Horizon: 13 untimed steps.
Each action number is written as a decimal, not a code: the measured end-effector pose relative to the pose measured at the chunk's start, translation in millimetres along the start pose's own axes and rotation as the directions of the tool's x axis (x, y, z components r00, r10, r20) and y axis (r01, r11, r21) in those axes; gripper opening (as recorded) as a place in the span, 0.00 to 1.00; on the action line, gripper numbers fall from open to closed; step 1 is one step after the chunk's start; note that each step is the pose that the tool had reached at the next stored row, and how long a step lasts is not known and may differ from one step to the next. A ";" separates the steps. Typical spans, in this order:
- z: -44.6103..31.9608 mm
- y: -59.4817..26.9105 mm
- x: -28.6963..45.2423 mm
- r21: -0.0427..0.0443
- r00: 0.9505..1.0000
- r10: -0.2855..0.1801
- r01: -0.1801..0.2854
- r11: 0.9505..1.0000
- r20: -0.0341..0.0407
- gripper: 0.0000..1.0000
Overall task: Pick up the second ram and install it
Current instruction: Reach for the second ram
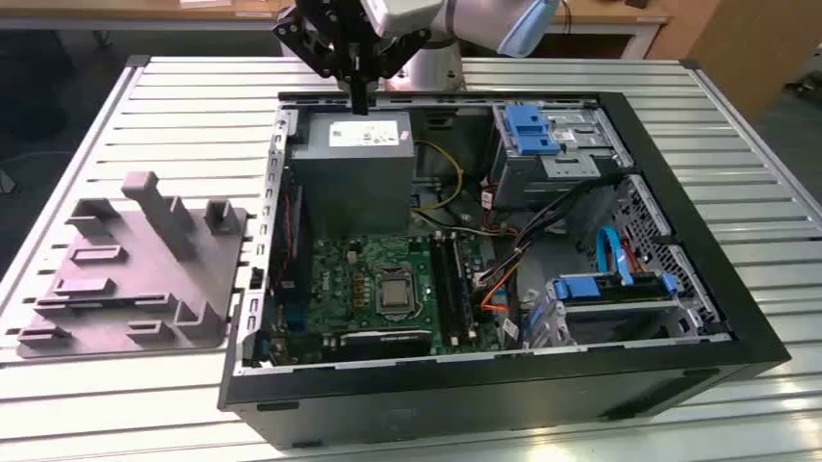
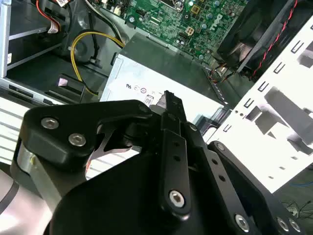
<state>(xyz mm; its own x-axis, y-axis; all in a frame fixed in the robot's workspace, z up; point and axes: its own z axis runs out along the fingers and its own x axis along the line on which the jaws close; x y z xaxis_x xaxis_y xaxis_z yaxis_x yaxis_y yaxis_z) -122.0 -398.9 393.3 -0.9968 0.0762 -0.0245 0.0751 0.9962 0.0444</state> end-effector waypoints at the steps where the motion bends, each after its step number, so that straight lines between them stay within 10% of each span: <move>1: 0.0 0.0 0.0 0.000 1.000 0.000 0.000 1.000 0.000 0.10; 13: -0.1 -0.5 6.2 0.000 1.000 0.000 0.000 1.000 0.000 0.10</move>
<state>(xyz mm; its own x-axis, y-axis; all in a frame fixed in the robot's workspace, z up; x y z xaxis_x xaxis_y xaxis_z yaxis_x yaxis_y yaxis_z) -128.2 -398.9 393.2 -0.9968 0.0762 -0.0248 0.0751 0.9962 0.0445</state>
